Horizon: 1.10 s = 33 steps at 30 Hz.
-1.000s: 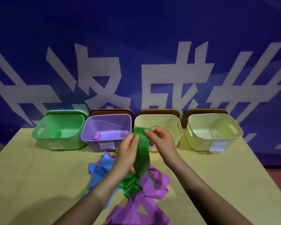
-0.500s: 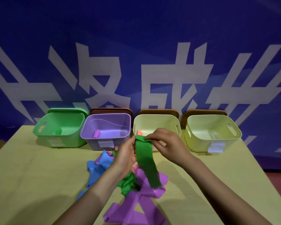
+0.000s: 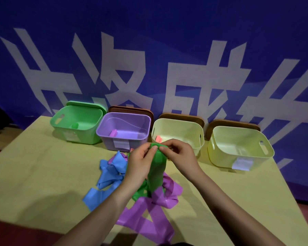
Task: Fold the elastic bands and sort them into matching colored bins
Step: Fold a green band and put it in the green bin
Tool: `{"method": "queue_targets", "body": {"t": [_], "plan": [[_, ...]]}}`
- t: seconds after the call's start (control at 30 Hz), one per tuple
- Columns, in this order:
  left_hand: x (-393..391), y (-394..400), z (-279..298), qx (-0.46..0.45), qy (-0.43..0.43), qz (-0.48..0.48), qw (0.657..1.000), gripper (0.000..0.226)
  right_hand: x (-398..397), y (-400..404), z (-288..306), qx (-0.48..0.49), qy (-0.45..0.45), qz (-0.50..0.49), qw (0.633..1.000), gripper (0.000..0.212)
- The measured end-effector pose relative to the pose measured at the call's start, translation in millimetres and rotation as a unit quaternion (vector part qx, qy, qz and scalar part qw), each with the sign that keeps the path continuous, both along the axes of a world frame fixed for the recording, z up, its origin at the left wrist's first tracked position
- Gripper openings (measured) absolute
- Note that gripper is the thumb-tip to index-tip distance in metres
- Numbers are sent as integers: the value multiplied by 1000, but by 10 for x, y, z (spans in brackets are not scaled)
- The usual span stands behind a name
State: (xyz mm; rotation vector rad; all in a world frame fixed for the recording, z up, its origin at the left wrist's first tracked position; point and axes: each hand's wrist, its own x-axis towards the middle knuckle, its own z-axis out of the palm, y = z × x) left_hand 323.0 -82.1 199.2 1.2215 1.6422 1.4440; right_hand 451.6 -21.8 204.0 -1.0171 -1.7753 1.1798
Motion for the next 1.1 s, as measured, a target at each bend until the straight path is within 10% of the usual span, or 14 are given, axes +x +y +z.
{"method": "queue_targets", "body": {"t": [0.23,0.53,1.1], "plan": [[-30,-46,-50,21,71,31,997,18,-49,-17,-43,154,-54,-12,987,11],[-224,16,1,-69,-230,-31,970,15,-194,2,-4,99,5,-28,995,4],[-326,32,106,-93,-361,-72,925,29,-71,56,58,323,-101,68,939,26]]}}
